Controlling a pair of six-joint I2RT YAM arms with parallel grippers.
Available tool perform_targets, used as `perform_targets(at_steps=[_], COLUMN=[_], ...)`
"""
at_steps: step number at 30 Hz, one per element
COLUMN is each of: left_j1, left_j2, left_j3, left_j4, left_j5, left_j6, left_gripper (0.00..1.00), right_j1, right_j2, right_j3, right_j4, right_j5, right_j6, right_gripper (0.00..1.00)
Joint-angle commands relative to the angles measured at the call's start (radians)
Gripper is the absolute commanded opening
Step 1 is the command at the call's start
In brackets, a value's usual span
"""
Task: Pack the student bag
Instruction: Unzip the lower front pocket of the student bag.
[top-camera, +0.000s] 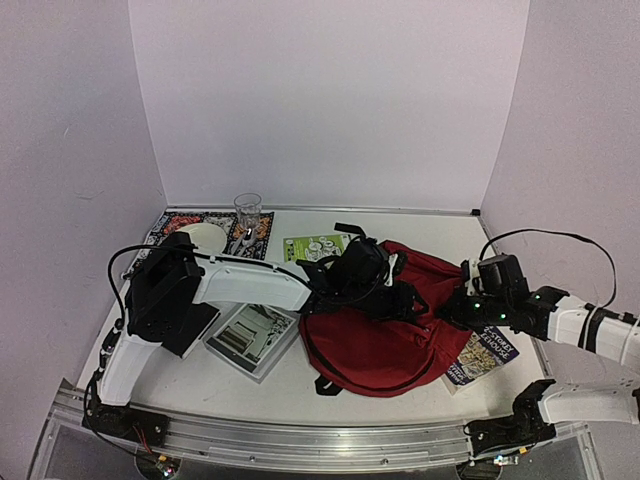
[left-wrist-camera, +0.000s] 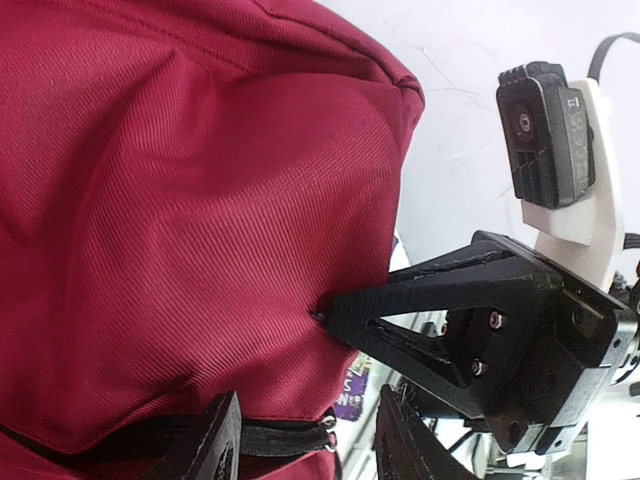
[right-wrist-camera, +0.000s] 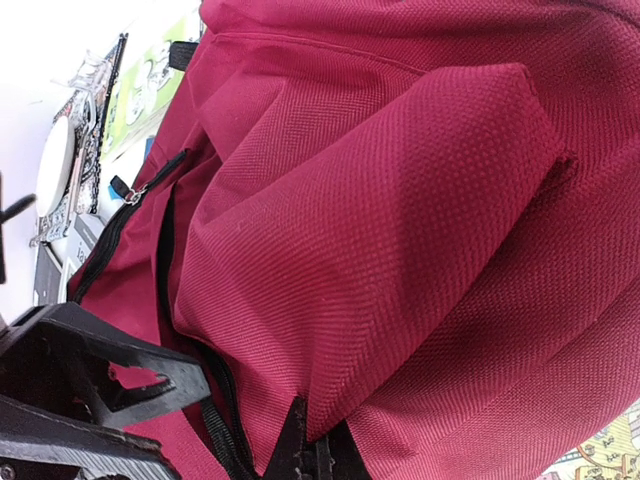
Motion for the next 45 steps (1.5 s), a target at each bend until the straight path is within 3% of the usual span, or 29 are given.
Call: perform_targets(at_steps=[1, 12, 24, 45], left_j1=[0.007, 0.023, 0.0, -0.009], left_j2=[0.002, -0.033, 0.027, 0.02], left_j3=[0.016, -0.044, 0.037, 0.033], left_j4=[0.032, -0.023, -0.025, 0.021], left_j5=[0.013, -0.086, 0.043, 0.097], left_j6=[-0.072, -0.083, -0.101, -0.164], left_gripper=[0.48, 0.48, 0.46, 0.35], right_j1=[0.001, 0.001, 0.0, 0.0], right_j2=[-0.011, -0.02, -0.015, -0.003], right_j3=[0.016, 0.013, 0.018, 0.018], right_j4=[0.034, 0.035, 0.048, 0.078], right_j5=[-0.019, -0.025, -0.036, -0.055], right_j6=[-0.021, -0.03, -0.03, -0.022], right_gripper=[0.0, 0.0, 0.0, 0.0])
